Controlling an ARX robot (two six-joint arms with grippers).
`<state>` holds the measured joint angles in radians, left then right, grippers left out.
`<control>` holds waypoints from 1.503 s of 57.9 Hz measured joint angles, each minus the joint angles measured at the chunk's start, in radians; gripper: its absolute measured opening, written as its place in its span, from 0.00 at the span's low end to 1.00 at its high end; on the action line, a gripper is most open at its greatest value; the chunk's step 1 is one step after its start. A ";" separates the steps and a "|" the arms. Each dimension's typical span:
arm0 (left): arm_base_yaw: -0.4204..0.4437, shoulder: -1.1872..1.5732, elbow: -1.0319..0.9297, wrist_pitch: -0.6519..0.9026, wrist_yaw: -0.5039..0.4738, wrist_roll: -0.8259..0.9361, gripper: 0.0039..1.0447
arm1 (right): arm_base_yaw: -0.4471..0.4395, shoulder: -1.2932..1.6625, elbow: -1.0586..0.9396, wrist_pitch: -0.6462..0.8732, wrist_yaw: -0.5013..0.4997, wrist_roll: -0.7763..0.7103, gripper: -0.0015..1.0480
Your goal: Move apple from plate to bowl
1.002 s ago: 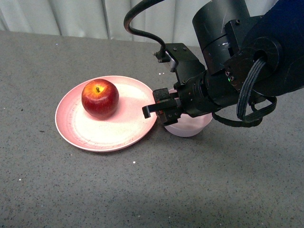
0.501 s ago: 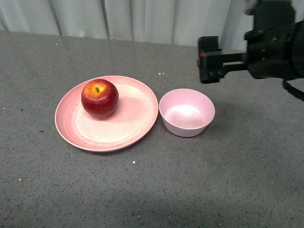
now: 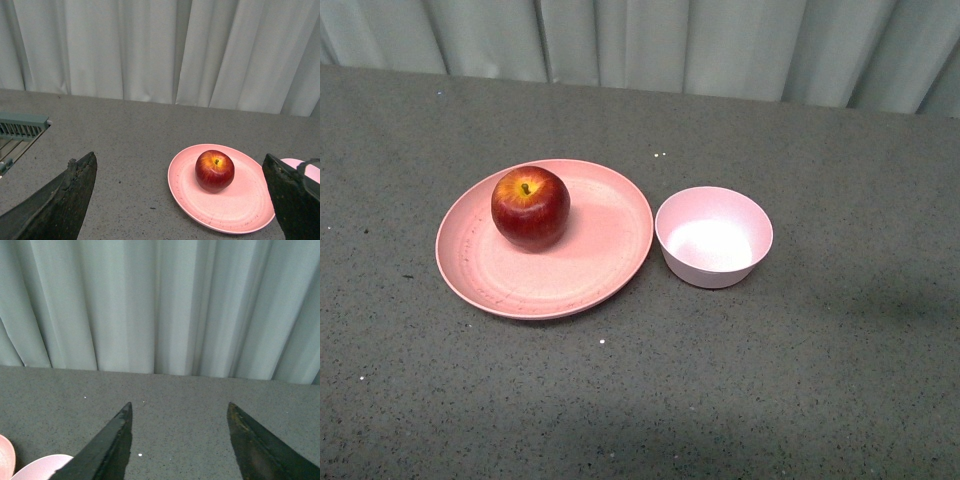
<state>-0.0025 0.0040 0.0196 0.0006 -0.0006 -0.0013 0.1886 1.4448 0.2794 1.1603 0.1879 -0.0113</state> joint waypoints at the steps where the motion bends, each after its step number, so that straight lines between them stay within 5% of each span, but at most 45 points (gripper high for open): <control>1: 0.000 0.000 0.000 0.000 0.000 0.000 0.94 | -0.005 -0.016 -0.013 -0.002 -0.006 0.000 0.48; 16: 0.000 0.000 0.000 0.000 0.000 0.000 0.94 | -0.072 -0.243 -0.152 -0.100 -0.073 -0.002 0.01; 35: 0.000 0.000 0.000 0.000 0.000 0.000 0.94 | -0.183 -0.541 -0.241 -0.312 -0.181 0.001 0.01; 87: 0.000 0.000 0.000 0.000 0.000 0.000 0.94 | -0.186 -1.125 -0.274 -0.837 -0.186 0.001 0.01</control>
<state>-0.0025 0.0040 0.0196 0.0006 -0.0002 -0.0017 0.0025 0.3202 0.0051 0.3233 0.0017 -0.0105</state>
